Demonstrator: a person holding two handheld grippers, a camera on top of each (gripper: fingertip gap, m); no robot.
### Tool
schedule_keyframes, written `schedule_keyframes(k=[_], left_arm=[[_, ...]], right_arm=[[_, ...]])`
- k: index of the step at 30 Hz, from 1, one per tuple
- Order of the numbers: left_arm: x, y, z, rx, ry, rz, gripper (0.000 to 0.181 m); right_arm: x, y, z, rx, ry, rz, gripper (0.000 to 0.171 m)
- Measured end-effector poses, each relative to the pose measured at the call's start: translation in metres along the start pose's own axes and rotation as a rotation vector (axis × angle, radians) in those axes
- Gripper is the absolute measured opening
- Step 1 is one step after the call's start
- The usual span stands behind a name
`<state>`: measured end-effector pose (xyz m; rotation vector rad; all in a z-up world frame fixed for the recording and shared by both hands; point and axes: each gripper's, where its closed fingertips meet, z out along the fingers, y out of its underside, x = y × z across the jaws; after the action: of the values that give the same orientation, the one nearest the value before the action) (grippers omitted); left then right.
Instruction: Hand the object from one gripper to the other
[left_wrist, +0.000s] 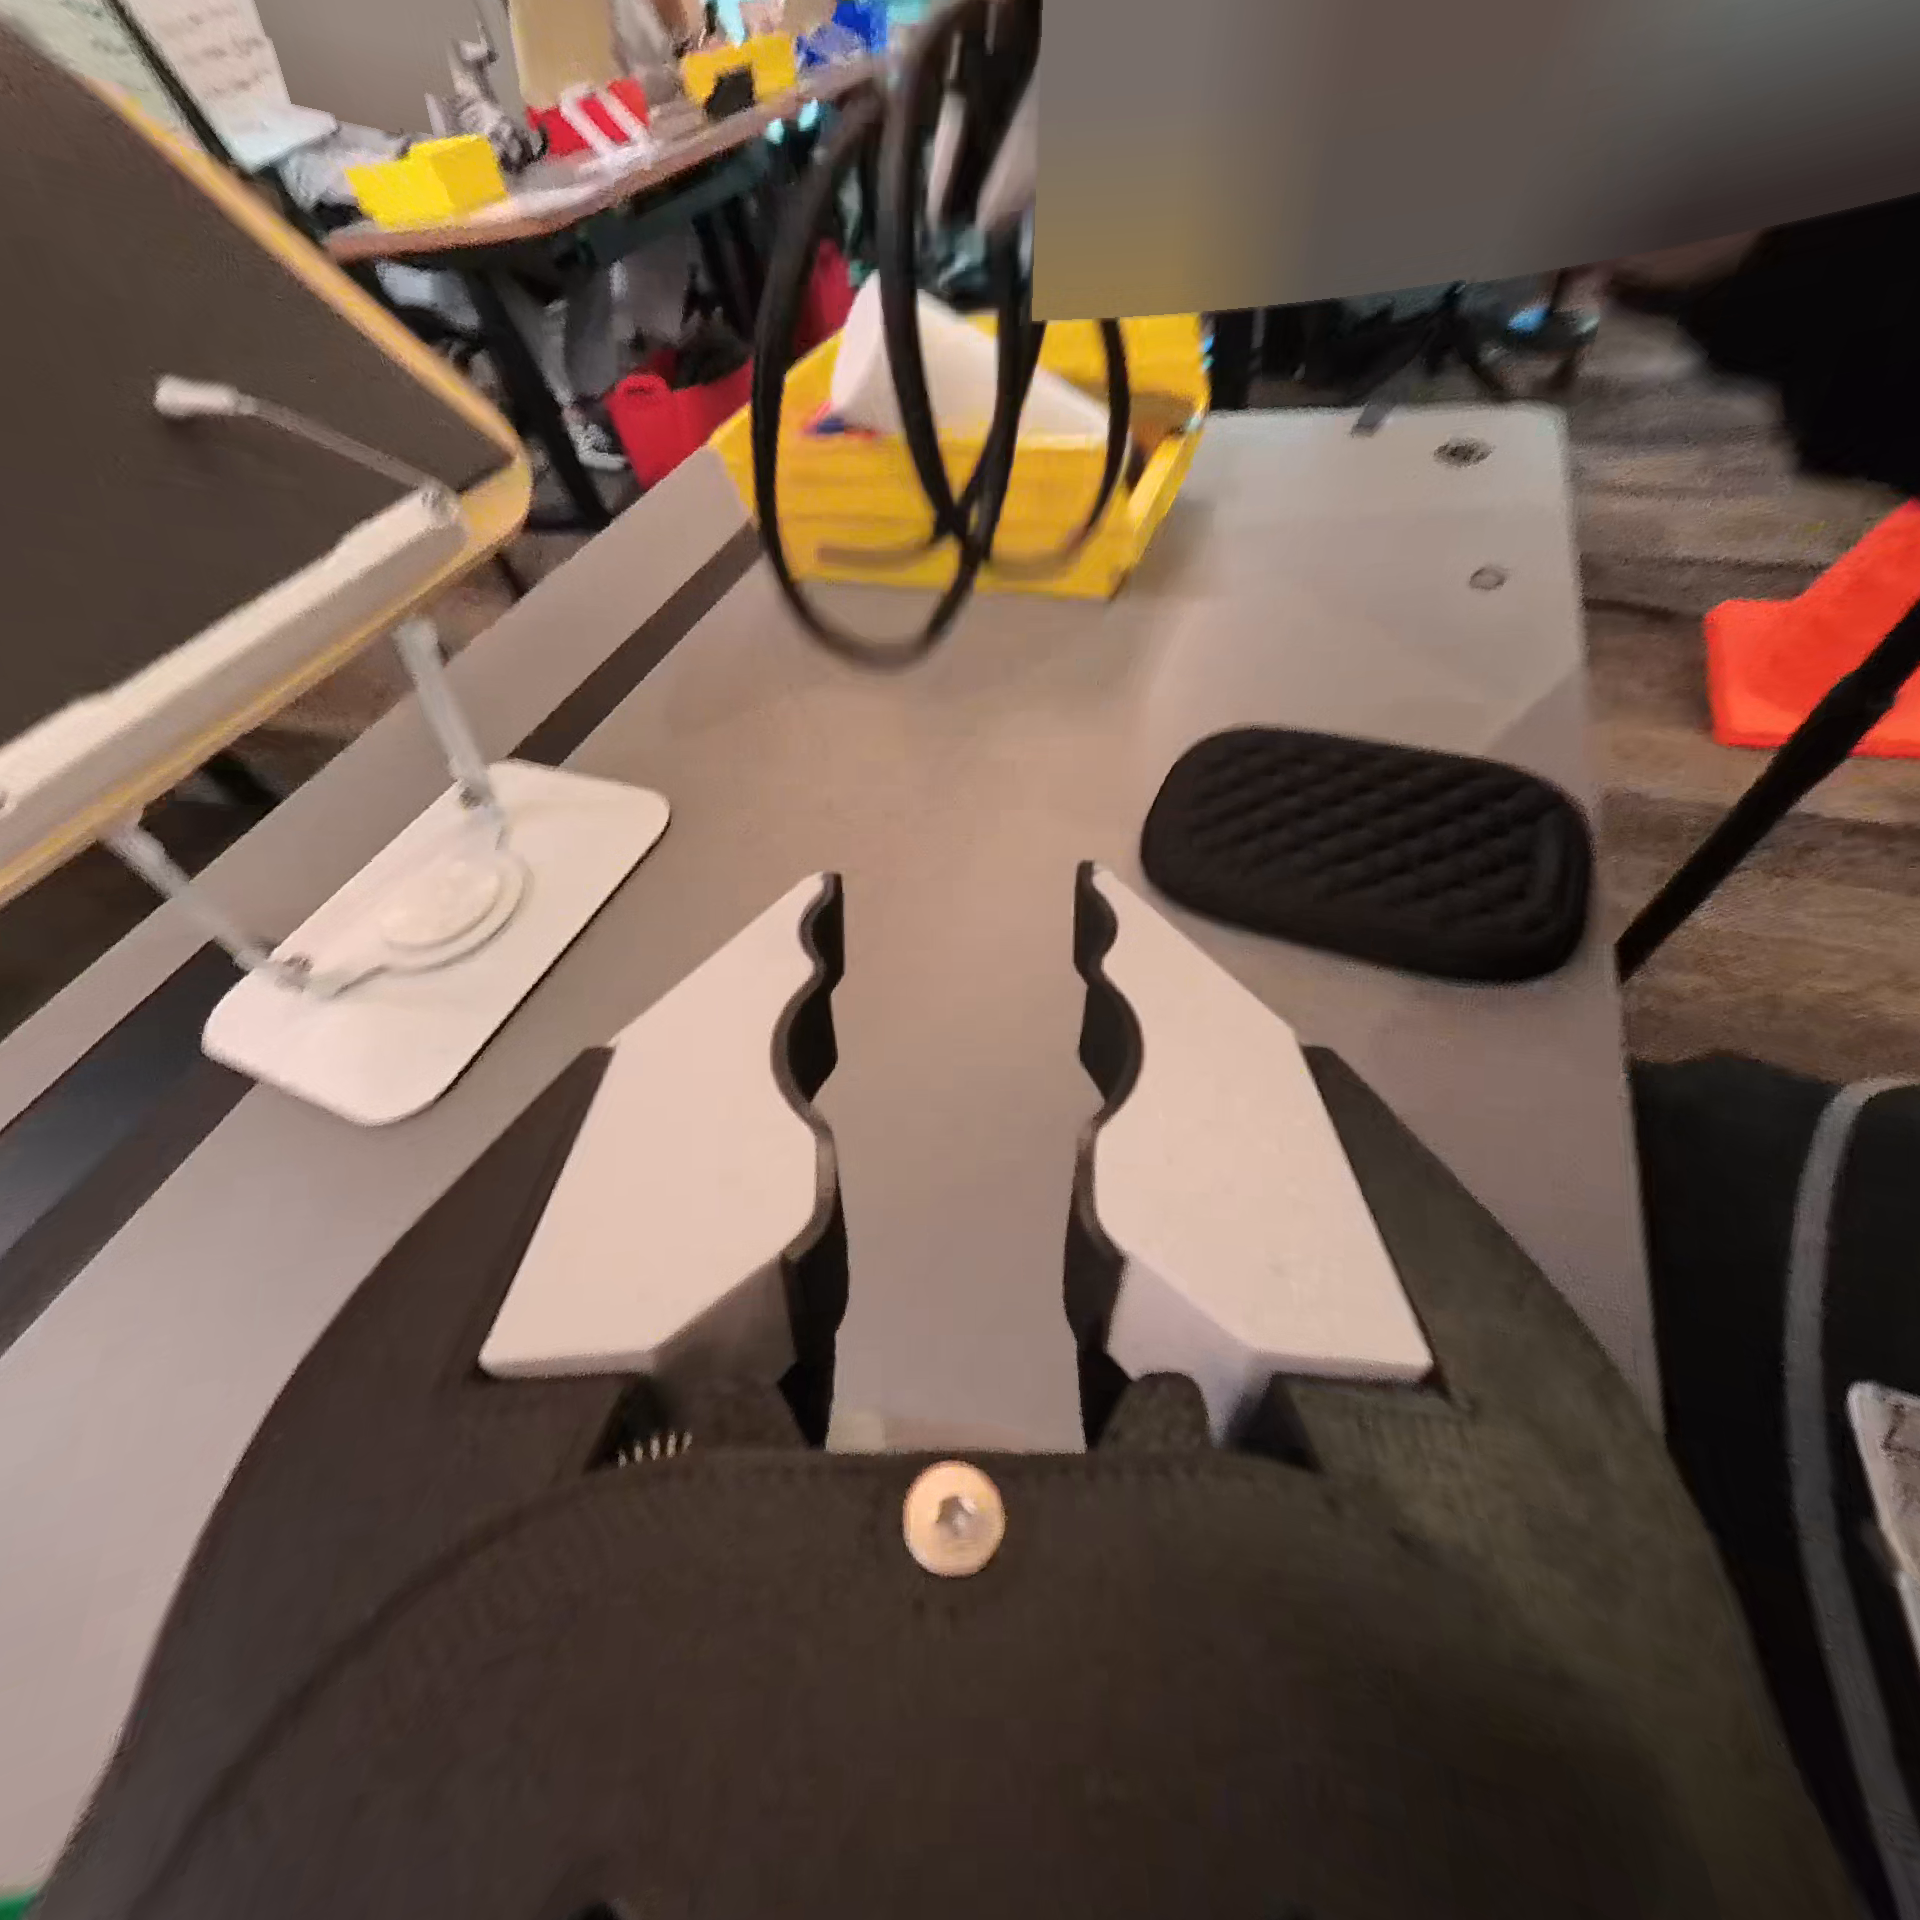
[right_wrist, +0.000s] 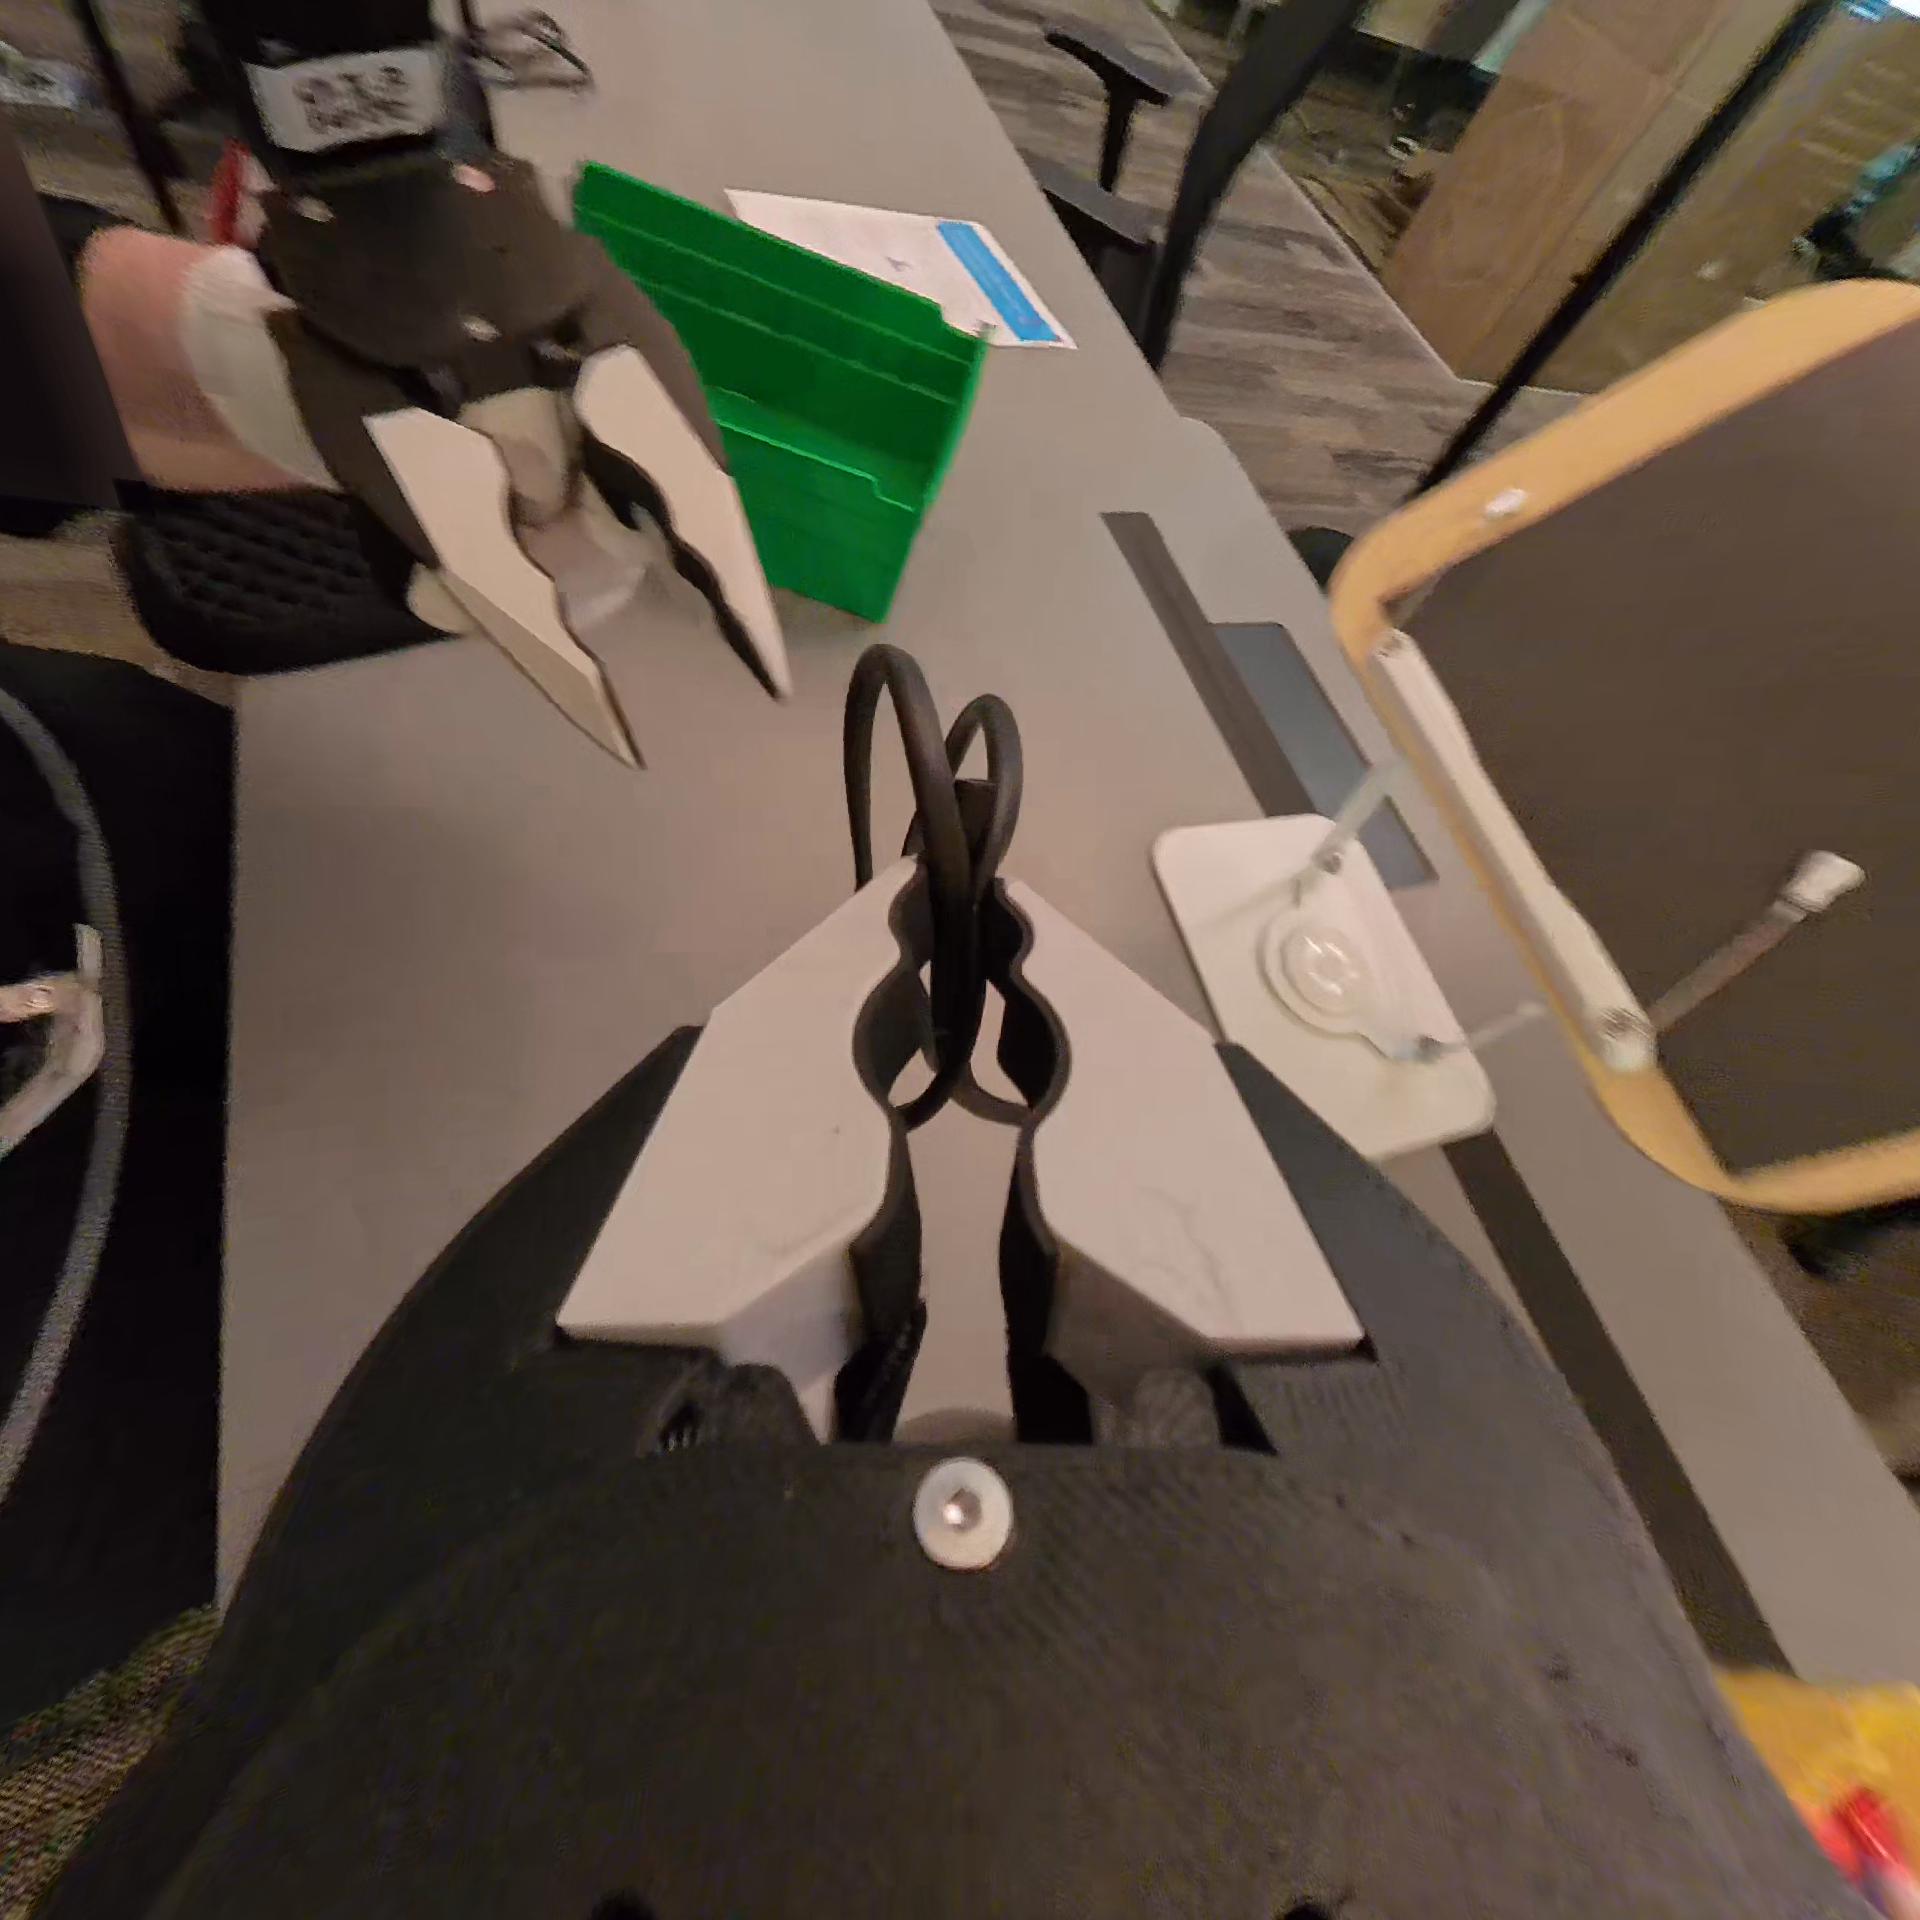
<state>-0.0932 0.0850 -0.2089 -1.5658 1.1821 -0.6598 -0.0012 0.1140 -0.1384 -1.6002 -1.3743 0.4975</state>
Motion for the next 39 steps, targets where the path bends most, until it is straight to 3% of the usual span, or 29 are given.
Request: schedule_keyframes(k=[5, 9, 13, 16, 21, 27, 28, 29, 30, 36, 39], left_arm=[[-0.017, 0.083, -0.023, -0.295, -0.107, -0.04, 0.046], [-0.028, 0.136, -0.057, -0.467, -0.242, -0.09, 0.053], [-0.029, 0.167, -0.088, -0.559, -0.366, -0.085, 0.055], [-0.027, 0.187, -0.109, -0.607, -0.453, -0.078, 0.056], [-0.015, 0.214, -0.12, -0.666, -0.489, -0.074, 0.054], [-0.011, 0.208, -0.118, -0.6, -0.536, -0.106, 0.056], [-0.008, 0.205, -0.117, -0.57, -0.536, -0.118, 0.056], [-0.008, 0.201, -0.116, -0.545, -0.544, -0.119, 0.055], [-0.007, 0.198, -0.115, -0.518, -0.545, -0.119, 0.053], [-0.004, 0.18, -0.092, -0.416, -0.525, -0.095, 0.051], [-0.003, 0.17, -0.074, -0.384, -0.501, -0.065, 0.051]], right_arm=[[0.079, 0.029, -0.073, -0.119, 0.279, 0.008, 0.006], [0.146, 0.079, -0.138, -0.332, 0.528, 0.015, 0.006], [0.196, 0.129, -0.191, -0.492, 0.706, 0.045, 0.006], [0.224, 0.164, -0.213, -0.552, 0.777, 0.086, 0.006], [0.27, 0.218, -0.22, -0.604, 0.854, 0.133, 0.006], [0.302, 0.301, -0.191, -0.676, 0.828, 0.214, 0.009], [0.298, 0.314, -0.18, -0.667, 0.772, 0.285, 0.016], [0.291, 0.325, -0.172, -0.669, 0.711, 0.368, 0.036], [0.288, 0.331, -0.168, -0.659, 0.68, 0.428, 0.045], [0.289, 0.288, -0.188, -0.432, 0.685, 0.493, 0.058], [0.28, 0.261, -0.204, -0.407, 0.703, 0.472, 0.074]])
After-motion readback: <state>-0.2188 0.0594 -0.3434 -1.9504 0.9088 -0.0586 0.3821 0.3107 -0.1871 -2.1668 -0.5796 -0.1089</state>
